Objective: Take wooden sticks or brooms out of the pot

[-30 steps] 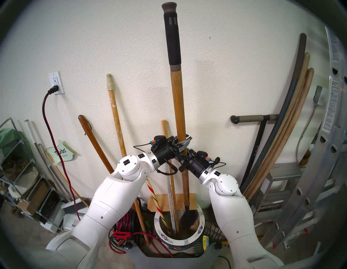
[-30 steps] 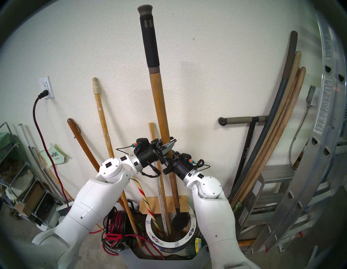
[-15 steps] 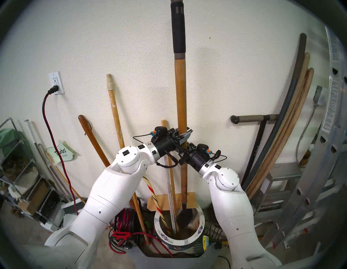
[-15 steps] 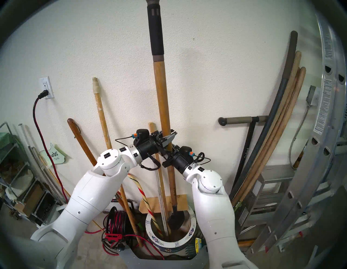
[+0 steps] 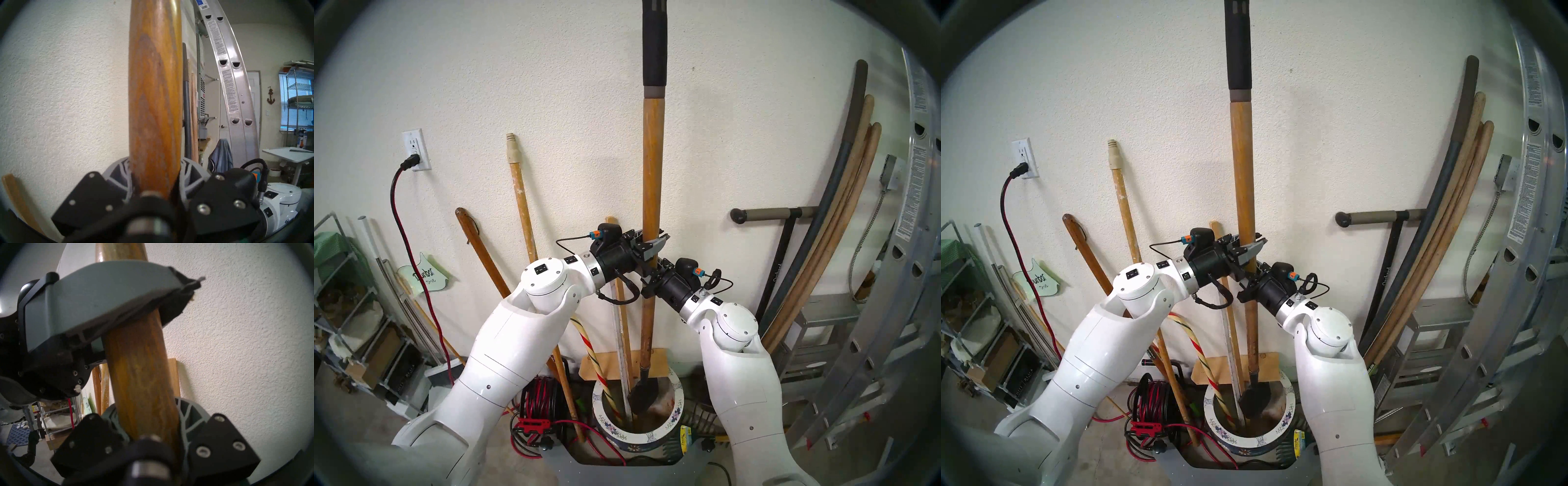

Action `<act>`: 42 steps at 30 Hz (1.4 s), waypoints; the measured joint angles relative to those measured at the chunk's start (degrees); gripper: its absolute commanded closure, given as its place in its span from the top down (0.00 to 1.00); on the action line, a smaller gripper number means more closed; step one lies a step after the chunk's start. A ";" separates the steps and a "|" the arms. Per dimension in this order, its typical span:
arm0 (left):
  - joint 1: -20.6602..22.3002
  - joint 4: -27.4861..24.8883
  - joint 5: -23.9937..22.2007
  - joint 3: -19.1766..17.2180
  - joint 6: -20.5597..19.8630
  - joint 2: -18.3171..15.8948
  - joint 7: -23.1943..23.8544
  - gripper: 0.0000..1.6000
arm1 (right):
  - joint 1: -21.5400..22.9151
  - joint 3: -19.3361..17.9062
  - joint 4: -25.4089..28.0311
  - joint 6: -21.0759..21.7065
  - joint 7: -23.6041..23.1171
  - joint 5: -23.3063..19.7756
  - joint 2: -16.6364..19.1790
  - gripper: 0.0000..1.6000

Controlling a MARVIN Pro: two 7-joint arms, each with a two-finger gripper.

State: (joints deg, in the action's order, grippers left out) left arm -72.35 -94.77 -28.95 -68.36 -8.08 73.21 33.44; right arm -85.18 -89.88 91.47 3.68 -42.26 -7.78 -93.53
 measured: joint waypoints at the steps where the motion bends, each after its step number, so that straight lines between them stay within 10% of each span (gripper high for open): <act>1: -0.17 -0.41 -0.05 -0.02 -0.27 -0.07 -0.04 0.00 | -0.27 -0.01 0.52 0.40 0.00 0.02 0.05 0.00; 42: 0.57 -11.26 -1.06 -2.00 -8.13 1.74 -7.20 0.00 | 1.17 -0.54 12.22 10.25 0.48 0.30 0.60 0.00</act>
State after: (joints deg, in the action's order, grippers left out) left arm -71.78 -106.03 -30.01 -70.36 -16.21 74.95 26.23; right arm -84.01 -90.42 103.69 13.93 -41.78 -7.49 -92.93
